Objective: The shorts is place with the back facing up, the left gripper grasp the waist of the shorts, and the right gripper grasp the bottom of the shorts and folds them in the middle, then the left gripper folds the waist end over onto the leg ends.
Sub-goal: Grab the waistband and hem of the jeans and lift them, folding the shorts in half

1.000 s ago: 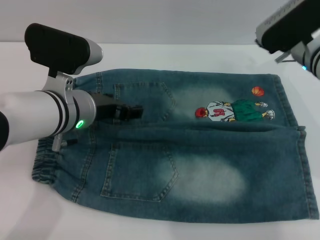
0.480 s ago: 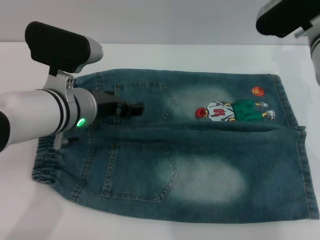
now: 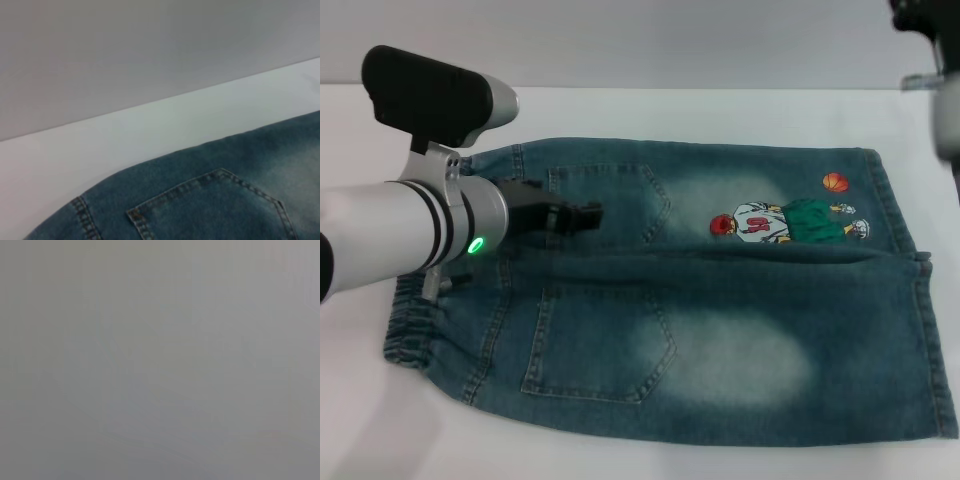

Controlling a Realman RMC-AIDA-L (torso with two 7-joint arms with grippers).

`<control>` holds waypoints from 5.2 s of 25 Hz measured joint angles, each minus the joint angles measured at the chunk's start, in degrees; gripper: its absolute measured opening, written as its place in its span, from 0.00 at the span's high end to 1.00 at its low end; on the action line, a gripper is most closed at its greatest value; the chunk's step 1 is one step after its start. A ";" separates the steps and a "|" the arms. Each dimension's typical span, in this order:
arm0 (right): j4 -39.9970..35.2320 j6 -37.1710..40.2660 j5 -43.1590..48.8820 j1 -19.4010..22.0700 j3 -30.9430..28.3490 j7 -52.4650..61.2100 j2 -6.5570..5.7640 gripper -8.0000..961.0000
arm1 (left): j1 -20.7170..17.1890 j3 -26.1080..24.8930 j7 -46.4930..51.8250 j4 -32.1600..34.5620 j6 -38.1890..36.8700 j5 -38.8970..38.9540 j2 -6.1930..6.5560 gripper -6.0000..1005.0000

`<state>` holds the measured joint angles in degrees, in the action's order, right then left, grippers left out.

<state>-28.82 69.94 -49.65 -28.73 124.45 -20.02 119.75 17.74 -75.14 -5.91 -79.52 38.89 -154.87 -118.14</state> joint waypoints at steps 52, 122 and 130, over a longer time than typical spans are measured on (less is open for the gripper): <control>-65.87 -123.71 -16.66 24.55 -45.88 -4.52 -0.58 0.23 | -10.67 -7.96 -6.14 -14.22 8.35 -1.05 0.39 0.20; -47.33 -150.32 -23.81 25.21 -66.35 -12.67 -0.76 0.23 | -10.69 -9.32 -1.04 -19.73 31.77 -10.28 0.16 0.21; -46.72 -149.06 -23.66 24.99 -65.73 -12.81 -0.69 0.23 | -10.63 -9.32 -1.14 -19.68 31.66 -10.28 0.19 0.21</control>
<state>-75.54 -79.12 -73.31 -3.74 58.72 -32.83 119.06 7.11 -84.46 -7.05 -99.20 70.54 -165.15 -117.94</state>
